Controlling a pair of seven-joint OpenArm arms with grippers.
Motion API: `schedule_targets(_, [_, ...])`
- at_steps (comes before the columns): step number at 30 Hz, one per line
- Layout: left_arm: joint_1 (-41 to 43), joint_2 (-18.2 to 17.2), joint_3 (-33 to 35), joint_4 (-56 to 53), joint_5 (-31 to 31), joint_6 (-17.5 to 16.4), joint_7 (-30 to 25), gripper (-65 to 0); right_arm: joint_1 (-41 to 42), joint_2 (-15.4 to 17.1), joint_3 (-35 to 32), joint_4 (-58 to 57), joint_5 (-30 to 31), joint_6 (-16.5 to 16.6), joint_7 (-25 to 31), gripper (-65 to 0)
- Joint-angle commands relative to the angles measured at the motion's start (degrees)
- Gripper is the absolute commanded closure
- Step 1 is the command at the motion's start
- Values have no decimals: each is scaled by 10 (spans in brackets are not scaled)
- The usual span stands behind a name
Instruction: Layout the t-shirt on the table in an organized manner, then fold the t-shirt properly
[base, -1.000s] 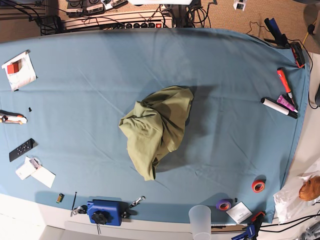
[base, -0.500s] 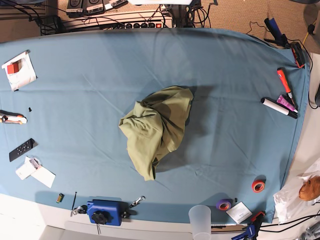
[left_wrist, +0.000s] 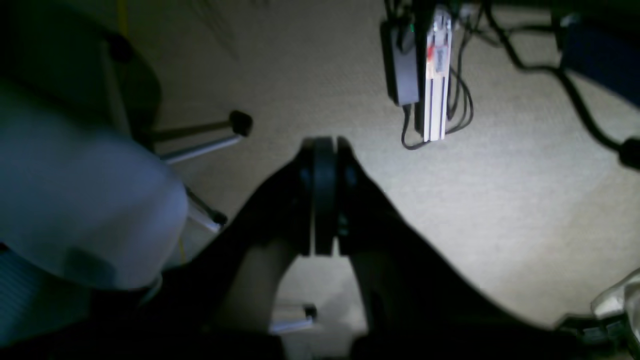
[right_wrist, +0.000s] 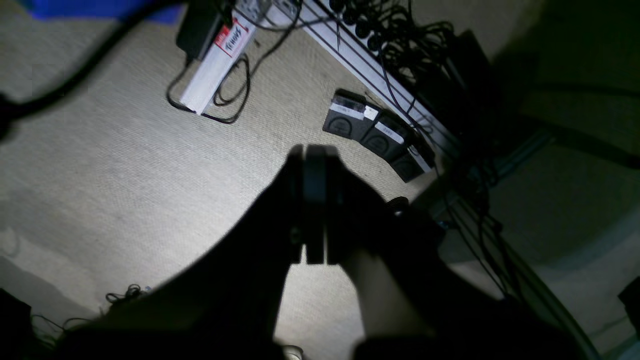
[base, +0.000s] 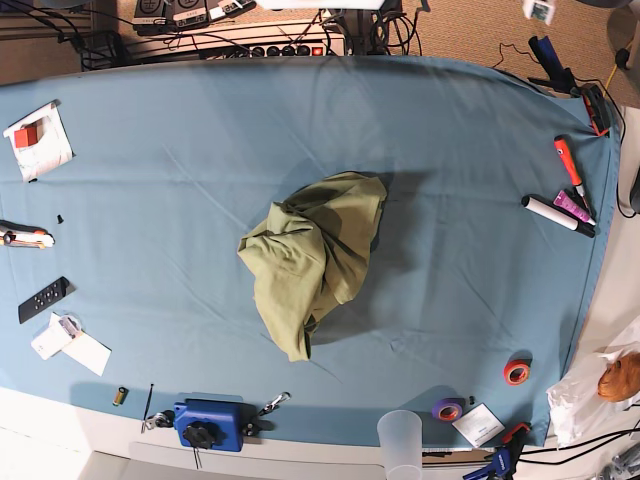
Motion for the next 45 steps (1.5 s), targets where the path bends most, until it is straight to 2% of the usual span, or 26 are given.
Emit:
schedule_targets(1, [13, -3, -13, 17, -4, 1, 2, 0, -8, 3, 1, 24, 2, 0, -5, 0])
schedule_targets(5, [12, -3, -38, 51, -7, 2, 1, 0, -8, 3, 1, 79, 1, -19, -17, 0])
schedule_targets(11, [-9, -3, -49, 102, -7, 9, -25, 0, 1, 3, 1, 151, -46, -39, -18, 0])
schedule_targets(16, [-66, -3, -49, 124, -7, 8, -76, 0, 40, 3, 1, 174, -84, -60, -19, 0])
schedule_targets(22, [-143, -3, -47, 130, -7, 7, -99, 0, 89, 3, 1, 174, -132, -102, -16, 0])
schedule_targets(26, [-185, -3, -47, 130, -7, -17, -128, 0, 118, 3, 1, 174, -156, -105, -15, 0])
schedule_targets(29, [-210, -3, -47, 130, -11, -47, -137, -68, 130, 3, 1, 174, -188, -105, -15, 0])
schedule_targets(31, [-223, -3, -47, 130, -38, -61, -139, -113, 130, 3, 1, 174, -225, -105, -14, 0])
schedule_targets(35, [-249, -3, -47, 130, -101, -87, -139, -130, 130, 0, 1, 174, -288, -106, -19, 0])
schedule_targets(37, [-261, -3, -47, 130, -106, -100, -139, -136, 130, -3, 1, 174, -301, -106, -23, 0])
schedule_targets(40, [-275, -3, -47, 130, -106, -108, -139, -231, 130, -3, 1, 174, -303, -106, -24, -4])
schedule_targets(43, [-276, -3, -47, 130, -106, -108, -145, -359, 130, -3, 1, 174, -303, -106, -20, -148])
schedule_targets(45, [-276, -3, -44, 130, -106, -108, -156, -416, 130, -3, 1, 174, -303, -106, -13, -244])
